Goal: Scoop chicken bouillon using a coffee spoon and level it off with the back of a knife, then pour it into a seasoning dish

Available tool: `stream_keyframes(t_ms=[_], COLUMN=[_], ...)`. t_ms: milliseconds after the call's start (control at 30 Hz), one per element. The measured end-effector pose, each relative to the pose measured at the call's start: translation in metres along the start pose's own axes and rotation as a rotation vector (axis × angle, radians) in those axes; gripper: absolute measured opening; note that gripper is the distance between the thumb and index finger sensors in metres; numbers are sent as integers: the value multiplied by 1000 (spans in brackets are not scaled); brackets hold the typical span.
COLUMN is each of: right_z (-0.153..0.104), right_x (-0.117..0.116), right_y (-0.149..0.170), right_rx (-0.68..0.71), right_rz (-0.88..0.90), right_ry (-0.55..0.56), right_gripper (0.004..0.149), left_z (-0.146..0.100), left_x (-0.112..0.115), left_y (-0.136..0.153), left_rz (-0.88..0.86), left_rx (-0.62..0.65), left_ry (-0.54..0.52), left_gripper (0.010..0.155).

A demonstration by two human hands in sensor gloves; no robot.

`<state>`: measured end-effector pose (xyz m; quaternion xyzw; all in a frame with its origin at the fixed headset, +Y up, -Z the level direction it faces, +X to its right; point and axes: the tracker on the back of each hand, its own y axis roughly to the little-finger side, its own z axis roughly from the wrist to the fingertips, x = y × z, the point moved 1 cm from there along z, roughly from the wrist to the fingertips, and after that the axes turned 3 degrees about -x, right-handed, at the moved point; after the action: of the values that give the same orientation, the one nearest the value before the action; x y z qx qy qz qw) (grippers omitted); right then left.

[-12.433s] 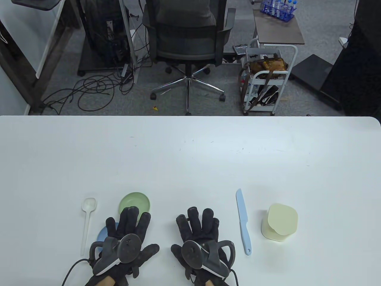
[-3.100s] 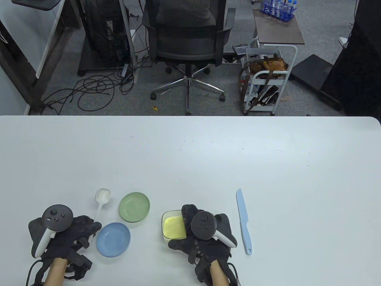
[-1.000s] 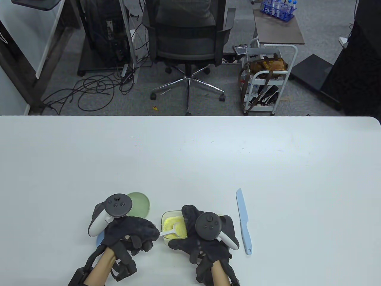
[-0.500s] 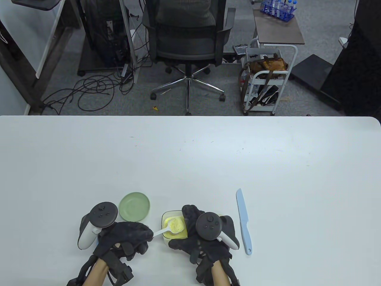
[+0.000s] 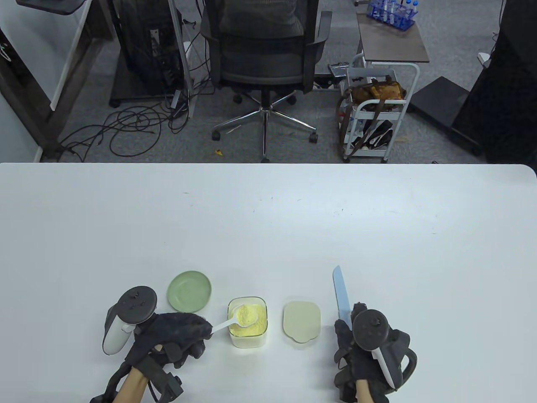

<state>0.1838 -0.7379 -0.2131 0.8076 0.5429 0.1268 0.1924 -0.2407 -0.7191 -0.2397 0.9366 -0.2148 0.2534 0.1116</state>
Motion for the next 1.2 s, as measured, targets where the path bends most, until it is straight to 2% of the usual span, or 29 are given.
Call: stream_keyframes(t_ms=[67,200,333,600,767,933,1033,1200], right_z=[5,12,15,29,31,31,33,23], right_x=[-10,-27,-28,-33,-36,-38,-39,-27], right_y=[6,4,-2,-10,-16,-20,-18,-25], right_rx=[-39,-66,-70,-121,-123,-96,-67,6], right_rz=[-45,-169,-188,-160,-184,-204,-158,-104], right_ry=[-57,-106,-93,-216,-250,-231,-239,-205], right_gripper=[56,57,57,58,58,50,46,45], left_z=[0,-2,-2,-3,-3,-3,-4,-4], left_x=[0,1,0,0,0,0,0,-1], left_y=[0,1,1,1,1,1,1,2], left_rz=[-1,0,-6,-21,-26,-23,-25,-17], left_rx=[4,8,9,11,13,13,16,16], left_ry=[2,11,16,20,19,22,19,11], left_gripper=[40,40,40,40,40,40,40,40])
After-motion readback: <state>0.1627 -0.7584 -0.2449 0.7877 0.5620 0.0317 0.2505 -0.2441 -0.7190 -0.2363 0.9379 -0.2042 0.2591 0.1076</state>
